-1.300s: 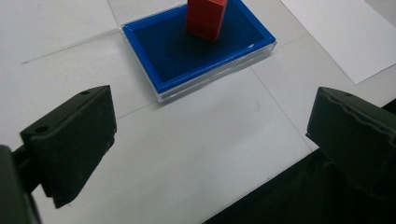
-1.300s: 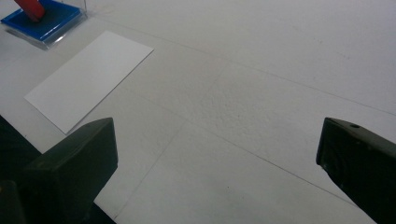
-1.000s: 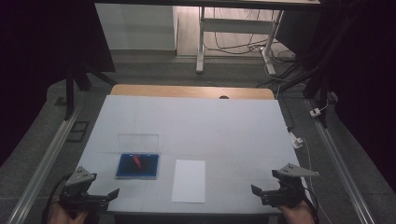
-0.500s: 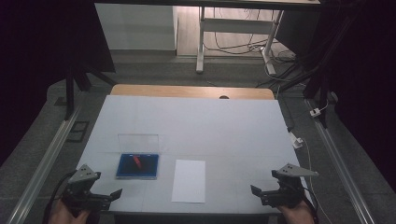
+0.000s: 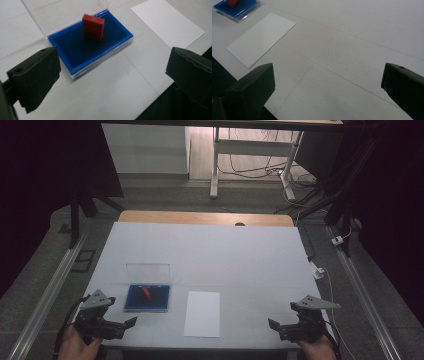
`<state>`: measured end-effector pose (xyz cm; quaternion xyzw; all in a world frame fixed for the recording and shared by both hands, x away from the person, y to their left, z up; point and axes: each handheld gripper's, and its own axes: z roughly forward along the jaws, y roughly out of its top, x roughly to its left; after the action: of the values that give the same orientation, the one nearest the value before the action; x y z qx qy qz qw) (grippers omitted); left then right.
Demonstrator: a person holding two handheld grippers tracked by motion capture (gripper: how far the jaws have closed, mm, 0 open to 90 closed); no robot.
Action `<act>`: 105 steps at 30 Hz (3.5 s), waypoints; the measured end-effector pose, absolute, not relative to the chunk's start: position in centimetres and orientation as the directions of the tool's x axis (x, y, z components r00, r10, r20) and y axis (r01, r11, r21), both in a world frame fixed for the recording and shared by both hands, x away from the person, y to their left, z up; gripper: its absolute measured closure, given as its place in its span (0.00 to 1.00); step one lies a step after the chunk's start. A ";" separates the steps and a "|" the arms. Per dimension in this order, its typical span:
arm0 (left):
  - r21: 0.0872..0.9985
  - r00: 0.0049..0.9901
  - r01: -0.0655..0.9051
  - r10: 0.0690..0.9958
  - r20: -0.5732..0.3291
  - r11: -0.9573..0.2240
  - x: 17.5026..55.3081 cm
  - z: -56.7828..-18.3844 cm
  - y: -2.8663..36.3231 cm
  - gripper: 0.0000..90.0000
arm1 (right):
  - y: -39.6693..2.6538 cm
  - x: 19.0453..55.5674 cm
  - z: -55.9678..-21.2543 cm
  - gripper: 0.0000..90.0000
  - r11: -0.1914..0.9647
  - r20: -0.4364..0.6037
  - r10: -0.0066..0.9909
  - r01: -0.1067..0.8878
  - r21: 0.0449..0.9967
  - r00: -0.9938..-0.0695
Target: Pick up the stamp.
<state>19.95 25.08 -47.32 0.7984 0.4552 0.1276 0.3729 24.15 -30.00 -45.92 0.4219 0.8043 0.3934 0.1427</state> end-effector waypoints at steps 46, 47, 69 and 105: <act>0.651 0.666 0.593 0.743 -0.067 -0.473 29.0 -49.5 23.0 0.00 | -29.7 24.2 -46.0 0.00 0.356 0.096 0.781 0.566 0.743 -0.617; 0.646 0.670 0.592 0.740 -0.062 -0.482 29.2 -49.6 22.9 0.00 | -29.7 24.2 -46.0 0.00 0.356 0.096 0.781 0.567 0.743 -0.617; 0.608 0.711 0.566 0.703 -0.019 -0.556 29.7 -50.0 22.6 0.45 | -29.7 24.1 -46.0 0.00 0.367 0.086 0.778 0.561 0.742 -0.623; 0.638 0.703 0.548 0.711 -0.002 -0.540 28.8 -48.1 22.3 0.65 | -29.6 24.0 -46.0 0.00 0.384 0.071 0.772 0.553 0.740 -0.632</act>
<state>28.82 22.29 -48.09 0.8679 0.3629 0.1300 0.3134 24.01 -29.56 -45.96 0.4041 0.8193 0.3802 0.1442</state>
